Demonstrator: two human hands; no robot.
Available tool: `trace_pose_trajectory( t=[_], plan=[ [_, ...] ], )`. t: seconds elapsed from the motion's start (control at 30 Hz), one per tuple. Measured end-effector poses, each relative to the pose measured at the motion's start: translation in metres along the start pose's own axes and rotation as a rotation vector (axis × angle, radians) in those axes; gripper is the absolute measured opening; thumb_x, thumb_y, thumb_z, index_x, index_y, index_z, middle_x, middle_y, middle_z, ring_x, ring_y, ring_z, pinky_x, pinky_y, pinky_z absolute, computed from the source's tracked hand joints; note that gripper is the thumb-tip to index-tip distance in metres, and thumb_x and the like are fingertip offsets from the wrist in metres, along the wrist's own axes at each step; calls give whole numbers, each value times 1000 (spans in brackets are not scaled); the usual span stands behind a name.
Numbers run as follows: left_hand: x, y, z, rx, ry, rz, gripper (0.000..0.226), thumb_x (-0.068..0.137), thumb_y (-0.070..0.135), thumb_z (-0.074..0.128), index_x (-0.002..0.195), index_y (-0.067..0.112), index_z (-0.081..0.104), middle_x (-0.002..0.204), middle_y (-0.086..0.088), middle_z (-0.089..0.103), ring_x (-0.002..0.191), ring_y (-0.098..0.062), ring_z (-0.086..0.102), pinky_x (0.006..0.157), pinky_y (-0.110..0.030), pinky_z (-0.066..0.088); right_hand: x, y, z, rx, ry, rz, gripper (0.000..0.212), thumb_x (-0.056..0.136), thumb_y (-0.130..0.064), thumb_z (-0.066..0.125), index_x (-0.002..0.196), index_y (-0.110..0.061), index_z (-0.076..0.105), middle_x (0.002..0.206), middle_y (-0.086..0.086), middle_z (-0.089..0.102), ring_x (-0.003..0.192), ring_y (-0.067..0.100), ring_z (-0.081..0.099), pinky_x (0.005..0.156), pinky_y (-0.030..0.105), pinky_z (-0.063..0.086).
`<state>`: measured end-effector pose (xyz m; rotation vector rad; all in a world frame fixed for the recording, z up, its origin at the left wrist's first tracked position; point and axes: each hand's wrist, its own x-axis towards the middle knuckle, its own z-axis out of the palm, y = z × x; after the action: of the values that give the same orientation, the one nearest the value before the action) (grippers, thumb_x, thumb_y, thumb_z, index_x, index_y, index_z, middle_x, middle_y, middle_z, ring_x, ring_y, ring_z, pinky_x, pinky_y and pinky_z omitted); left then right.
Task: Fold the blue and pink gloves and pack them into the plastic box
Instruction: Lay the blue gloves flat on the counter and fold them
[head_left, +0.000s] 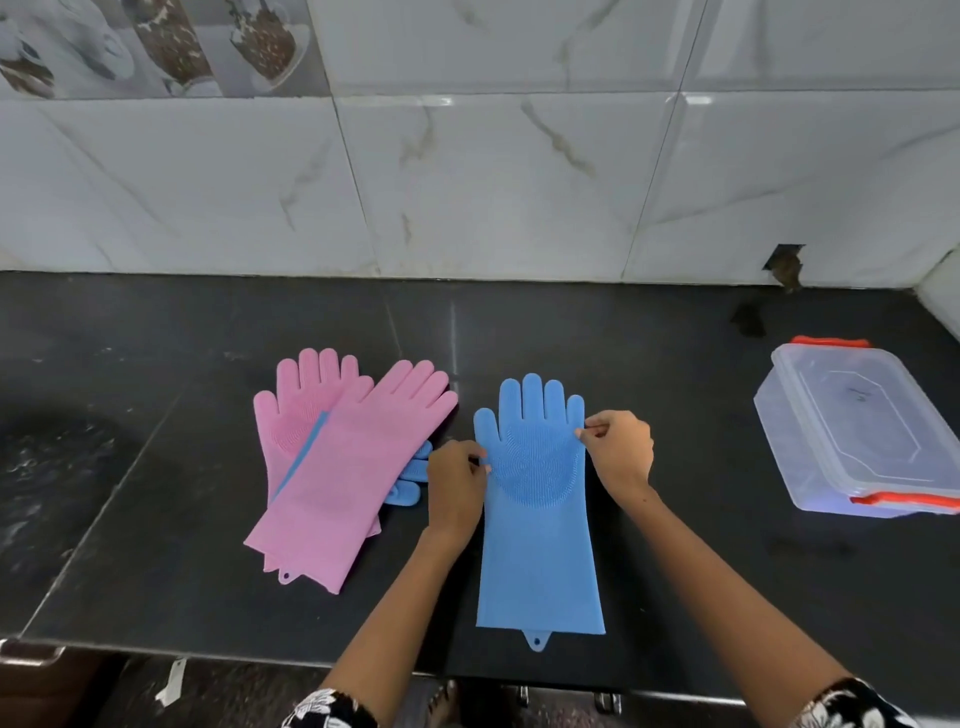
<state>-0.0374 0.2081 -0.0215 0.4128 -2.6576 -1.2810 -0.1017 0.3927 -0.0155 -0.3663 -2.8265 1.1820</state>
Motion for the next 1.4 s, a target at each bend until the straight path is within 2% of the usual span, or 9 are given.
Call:
trace_pose_trajectory(
  t=[0.23, 0.47, 0.6, 0.7, 0.8, 0.9, 1.0, 1.2, 1.4],
  plan=[
    [2, 10, 16, -11, -15, 39, 7, 81, -2, 65, 84, 2, 69, 84, -5, 64, 74, -10, 57, 68, -23, 50, 12, 13, -12, 27, 42, 18, 13, 80, -11, 72, 92, -5, 72, 86, 8, 73, 78, 20, 67, 67, 26, 49],
    [3, 43, 50, -62, -75, 62, 17, 76, -11, 58, 80, -1, 71, 79, -13, 69, 71, -17, 63, 64, -4, 41, 26, 37, -37, -10, 103, 55, 17, 78, -10, 74, 94, -5, 73, 91, 10, 73, 82, 23, 68, 72, 30, 52],
    [2, 62, 68, -213, -85, -16, 13, 72, -9, 65, 74, 1, 73, 76, -10, 72, 69, -16, 67, 61, -7, 46, 35, 46, -52, -26, 141, 74, 20, 78, -11, 75, 97, -3, 73, 94, 13, 73, 82, 24, 69, 78, 34, 55],
    [-1, 73, 78, -313, -67, -94, 13, 71, -9, 68, 70, 3, 73, 72, -10, 73, 61, -6, 64, 60, -6, 49, 40, 55, -66, -38, 164, 93, 22, 79, -10, 73, 99, -2, 72, 96, 15, 73, 83, 25, 69, 82, 36, 54],
    [-2, 73, 84, -276, -62, -42, 14, 75, -9, 64, 70, 2, 71, 71, -10, 71, 64, -12, 65, 64, -17, 53, 42, 61, -77, -43, 164, 94, 22, 82, -12, 71, 101, -1, 71, 97, 15, 72, 82, 26, 68, 84, 37, 54],
    [-5, 67, 87, -234, -45, 9, 9, 78, -7, 65, 78, 1, 70, 75, -9, 69, 69, -17, 64, 68, -26, 55, 35, 66, -80, -73, 131, 80, 23, 82, -18, 71, 97, -1, 72, 87, 13, 73, 68, 19, 63, 71, 29, 52],
    [-9, 65, 86, -205, -56, 41, 9, 77, 0, 72, 86, 2, 72, 80, -7, 69, 73, -15, 65, 71, -22, 54, 23, 73, -79, -87, 84, 98, 27, 77, -20, 76, 96, -1, 72, 81, 12, 71, 62, 15, 59, 66, 26, 47],
    [-9, 72, 90, -216, -73, 26, 8, 77, -1, 73, 85, 0, 72, 79, -11, 71, 72, -16, 66, 72, -20, 52, 17, 78, -82, -58, 101, 89, 21, 77, -10, 76, 95, -1, 73, 89, 14, 73, 68, 17, 62, 75, 29, 53],
    [-16, 79, 99, -234, -107, 23, 8, 77, 1, 73, 85, 2, 73, 80, -10, 72, 72, -14, 66, 68, -13, 49, 16, 91, -92, -39, 107, 114, 22, 78, -9, 74, 98, 0, 72, 93, 15, 72, 76, 25, 67, 83, 41, 57]
  ],
)
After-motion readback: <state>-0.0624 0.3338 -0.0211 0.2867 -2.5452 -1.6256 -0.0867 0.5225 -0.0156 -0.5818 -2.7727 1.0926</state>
